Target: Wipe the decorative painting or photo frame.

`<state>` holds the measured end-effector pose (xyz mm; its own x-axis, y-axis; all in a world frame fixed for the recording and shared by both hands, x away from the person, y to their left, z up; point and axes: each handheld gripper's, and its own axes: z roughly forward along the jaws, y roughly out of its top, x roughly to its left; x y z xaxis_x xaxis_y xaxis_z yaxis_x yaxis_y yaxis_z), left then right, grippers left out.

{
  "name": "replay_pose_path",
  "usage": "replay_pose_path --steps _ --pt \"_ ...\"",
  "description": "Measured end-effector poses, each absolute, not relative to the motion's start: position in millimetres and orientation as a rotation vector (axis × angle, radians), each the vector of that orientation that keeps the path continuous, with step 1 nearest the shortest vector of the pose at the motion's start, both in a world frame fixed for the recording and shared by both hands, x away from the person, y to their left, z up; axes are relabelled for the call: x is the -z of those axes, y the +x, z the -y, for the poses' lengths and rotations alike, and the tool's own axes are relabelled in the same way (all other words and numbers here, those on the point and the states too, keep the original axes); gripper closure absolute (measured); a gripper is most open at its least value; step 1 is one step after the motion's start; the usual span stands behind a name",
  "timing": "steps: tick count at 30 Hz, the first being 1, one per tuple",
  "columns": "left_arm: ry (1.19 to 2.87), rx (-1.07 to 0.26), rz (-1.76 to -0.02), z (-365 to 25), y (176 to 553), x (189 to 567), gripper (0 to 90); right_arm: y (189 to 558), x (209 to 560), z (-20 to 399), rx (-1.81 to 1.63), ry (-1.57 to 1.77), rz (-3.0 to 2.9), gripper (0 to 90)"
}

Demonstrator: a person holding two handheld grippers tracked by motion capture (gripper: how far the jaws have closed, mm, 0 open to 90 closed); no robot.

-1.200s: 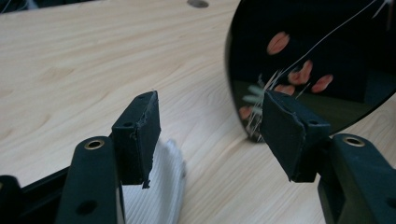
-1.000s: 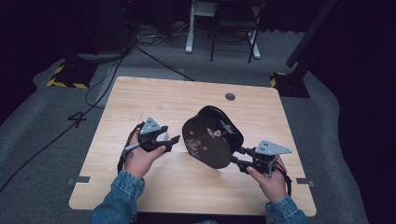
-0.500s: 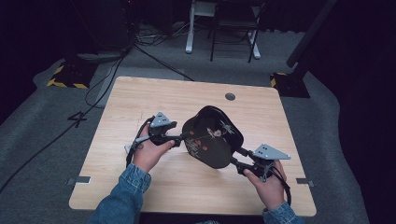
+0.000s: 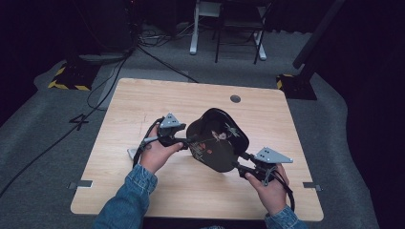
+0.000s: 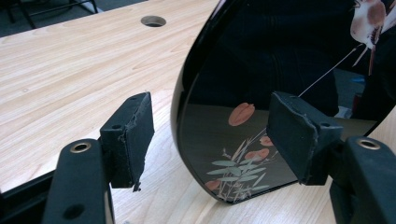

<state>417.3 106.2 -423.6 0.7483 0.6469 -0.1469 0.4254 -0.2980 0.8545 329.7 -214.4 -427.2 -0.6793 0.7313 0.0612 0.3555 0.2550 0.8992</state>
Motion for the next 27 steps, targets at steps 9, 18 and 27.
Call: replay_pose_path --steps 9,18,27 --pt "1.961 -0.252 -0.788 -98.9 422.9 430.2 33.0 333.9 429.0 213.4 -1.403 0.984 -2.162 58.8" --pt "1.963 -0.258 -0.781 -96.5 420.8 429.6 35.1 338.0 431.1 215.8 -1.403 0.981 -2.172 71.2" --pt "2.008 -0.301 -0.772 -96.1 416.8 426.1 38.9 341.7 431.0 219.0 -1.449 1.001 -2.178 71.3"
